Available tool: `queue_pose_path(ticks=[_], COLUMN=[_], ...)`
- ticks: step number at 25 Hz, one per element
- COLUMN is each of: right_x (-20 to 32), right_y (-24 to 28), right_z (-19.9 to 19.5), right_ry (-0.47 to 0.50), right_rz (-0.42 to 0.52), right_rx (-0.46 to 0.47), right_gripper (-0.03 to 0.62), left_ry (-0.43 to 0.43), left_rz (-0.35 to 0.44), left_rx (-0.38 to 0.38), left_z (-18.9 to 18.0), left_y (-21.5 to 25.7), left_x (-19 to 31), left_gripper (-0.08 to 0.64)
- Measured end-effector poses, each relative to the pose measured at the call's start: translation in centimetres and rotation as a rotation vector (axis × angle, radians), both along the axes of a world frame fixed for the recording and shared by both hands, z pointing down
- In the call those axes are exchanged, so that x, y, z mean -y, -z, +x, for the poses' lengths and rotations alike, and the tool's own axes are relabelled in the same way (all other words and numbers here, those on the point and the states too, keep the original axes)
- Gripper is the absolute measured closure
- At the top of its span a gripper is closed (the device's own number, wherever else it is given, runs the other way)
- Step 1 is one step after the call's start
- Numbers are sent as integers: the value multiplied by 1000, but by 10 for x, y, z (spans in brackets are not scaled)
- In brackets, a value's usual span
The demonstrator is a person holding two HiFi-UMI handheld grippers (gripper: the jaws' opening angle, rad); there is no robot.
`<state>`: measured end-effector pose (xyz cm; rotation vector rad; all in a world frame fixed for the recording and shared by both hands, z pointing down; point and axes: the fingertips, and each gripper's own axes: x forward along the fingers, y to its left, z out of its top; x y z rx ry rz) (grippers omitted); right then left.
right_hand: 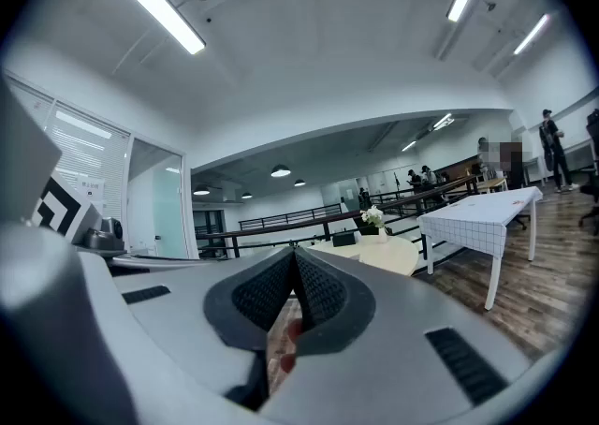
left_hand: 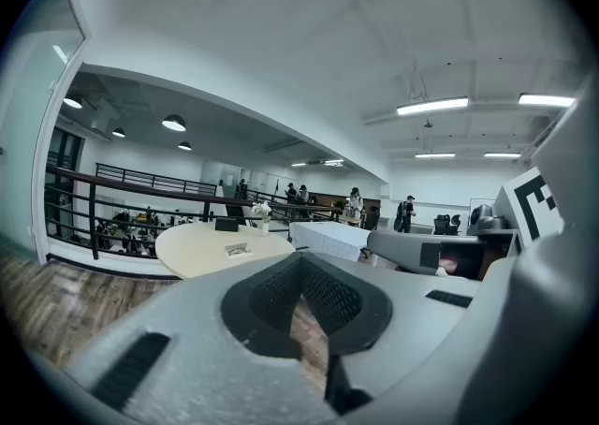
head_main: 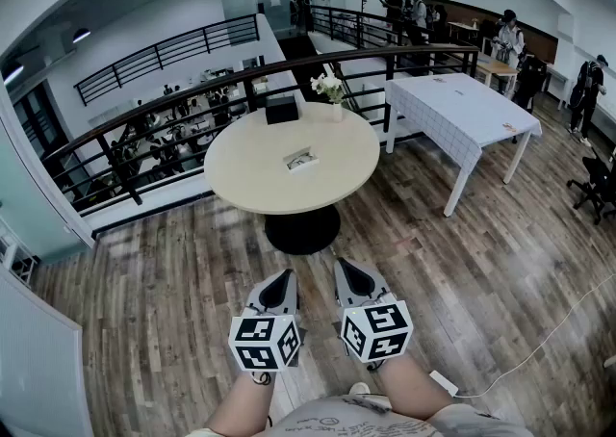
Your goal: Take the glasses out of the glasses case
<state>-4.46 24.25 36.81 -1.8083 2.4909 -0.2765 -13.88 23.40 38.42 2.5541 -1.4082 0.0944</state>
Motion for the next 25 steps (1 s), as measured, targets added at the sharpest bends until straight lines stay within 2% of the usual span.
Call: queue_pose_path(ticks=[6, 16, 25], right_x=[4, 21, 45], right_y=[14, 3, -9], right_z=[16, 55, 60], right_ry=[21, 84, 103], right_rz=[30, 1, -29], right_rx=[18, 2, -5], right_gripper=[584, 584, 583], left_ry=[-4, 26, 50], left_rz=[-7, -11, -58], left_rx=[0, -10, -1], left_z=[21, 72, 78], left_y=[2, -8, -28], left_x=[12, 27, 43], left_gripper=[548, 548, 548])
